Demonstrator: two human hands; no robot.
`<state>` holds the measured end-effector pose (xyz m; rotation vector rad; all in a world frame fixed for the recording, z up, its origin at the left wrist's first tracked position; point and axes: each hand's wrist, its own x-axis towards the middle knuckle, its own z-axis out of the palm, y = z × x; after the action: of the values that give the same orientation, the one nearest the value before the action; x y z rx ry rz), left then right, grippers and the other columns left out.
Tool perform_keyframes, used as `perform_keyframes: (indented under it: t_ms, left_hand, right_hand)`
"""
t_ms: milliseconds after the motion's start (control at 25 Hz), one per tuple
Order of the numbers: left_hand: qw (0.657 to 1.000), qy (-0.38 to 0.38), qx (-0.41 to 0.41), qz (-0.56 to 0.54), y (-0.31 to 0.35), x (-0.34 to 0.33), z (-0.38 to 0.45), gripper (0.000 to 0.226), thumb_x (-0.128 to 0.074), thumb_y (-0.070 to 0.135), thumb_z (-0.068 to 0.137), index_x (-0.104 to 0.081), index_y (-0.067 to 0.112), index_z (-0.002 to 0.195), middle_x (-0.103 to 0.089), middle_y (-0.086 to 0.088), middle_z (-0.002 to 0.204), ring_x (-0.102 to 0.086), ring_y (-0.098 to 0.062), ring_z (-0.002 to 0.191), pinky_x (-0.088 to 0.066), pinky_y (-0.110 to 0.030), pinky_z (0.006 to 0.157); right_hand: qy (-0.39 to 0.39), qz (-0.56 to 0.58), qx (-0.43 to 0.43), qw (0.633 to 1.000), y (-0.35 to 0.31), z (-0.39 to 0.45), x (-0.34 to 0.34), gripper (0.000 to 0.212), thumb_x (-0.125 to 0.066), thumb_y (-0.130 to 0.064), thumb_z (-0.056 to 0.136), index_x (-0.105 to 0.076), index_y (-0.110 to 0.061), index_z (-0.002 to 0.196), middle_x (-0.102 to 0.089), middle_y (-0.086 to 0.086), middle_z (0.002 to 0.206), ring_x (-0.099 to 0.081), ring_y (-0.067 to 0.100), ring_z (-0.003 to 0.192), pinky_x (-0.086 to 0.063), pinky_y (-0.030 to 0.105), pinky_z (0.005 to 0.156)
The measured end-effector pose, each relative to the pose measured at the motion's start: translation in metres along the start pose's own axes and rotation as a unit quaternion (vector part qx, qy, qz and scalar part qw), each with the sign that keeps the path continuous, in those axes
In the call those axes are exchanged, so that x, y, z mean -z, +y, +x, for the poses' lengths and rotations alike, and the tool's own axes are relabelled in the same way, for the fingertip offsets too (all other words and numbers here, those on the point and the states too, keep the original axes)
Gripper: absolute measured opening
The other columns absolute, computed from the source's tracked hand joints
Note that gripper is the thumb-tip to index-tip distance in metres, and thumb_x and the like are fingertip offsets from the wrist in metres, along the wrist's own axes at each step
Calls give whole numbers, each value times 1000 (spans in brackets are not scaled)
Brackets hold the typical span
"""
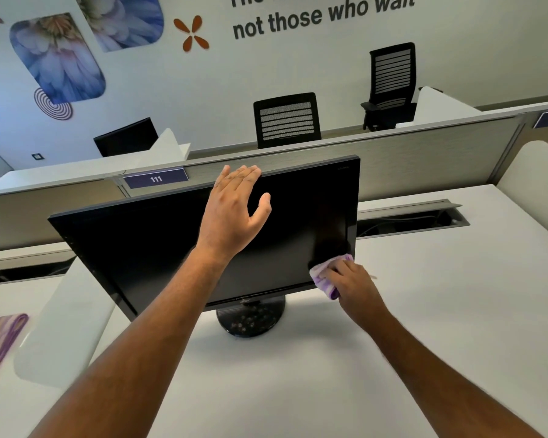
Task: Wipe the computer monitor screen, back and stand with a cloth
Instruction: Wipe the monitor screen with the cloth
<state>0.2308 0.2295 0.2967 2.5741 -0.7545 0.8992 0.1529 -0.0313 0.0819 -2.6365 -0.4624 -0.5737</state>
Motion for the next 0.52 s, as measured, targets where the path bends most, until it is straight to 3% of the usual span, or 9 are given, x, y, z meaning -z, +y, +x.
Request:
perform_keyframes:
  t_ms: [80, 200, 280, 400, 520]
  left_hand:
    - [1000, 4, -6, 6, -2, -1, 0, 54, -48, 40, 104, -56, 7, 147, -61, -9, 147, -51, -19, 143, -22, -41, 130]
    - [1000, 11, -10, 12, -2, -2, 0, 54, -49, 39, 104, -56, 7, 147, -61, -9, 147, -51, -20, 142, -22, -42, 130]
    - [1000, 14, -9, 9, 0, -3, 0, 53, -50, 38, 103, -56, 7, 146, -61, -9, 146, -51, -20, 142, -22, -42, 130]
    - [1000, 16, -3, 5, 2, -4, 0, 53, -51, 38, 103, -57, 7, 146, -62, -9, 146, -51, -20, 142, -21, -42, 130]
    - [1000, 9, -5, 5, 1, -2, -1, 54, -50, 39, 103, -56, 7, 147, -61, -9, 147, -50, -20, 143, -20, -41, 131]
  right_hand:
    - [-41, 37, -39, 998, -2, -2, 2, 39, -74, -2, 85, -72, -22, 118, -63, -2, 120, -56, 18, 111, -50, 34, 94]
    - [-87, 57, -52, 993, -1, -3, 2, 50, -54, 4, 89, -68, -32, 121, -52, -9, 126, -43, 12, 117, -41, 31, 96]
    - [-98, 67, -61, 991, -1, -4, 0, 46, -59, 4, 89, -69, -27, 121, -54, -4, 126, -45, 14, 116, -43, 32, 98]
    - [-92, 85, -72, 990, -2, -7, -18, 34, -77, -5, 85, -71, -12, 118, -64, 11, 123, -60, 28, 112, -55, 47, 97]
    - [-115, 72, -80, 988, -20, -2, -28, 41, -74, -7, 89, -66, -17, 128, -58, 7, 133, -52, 25, 122, -53, 44, 101]
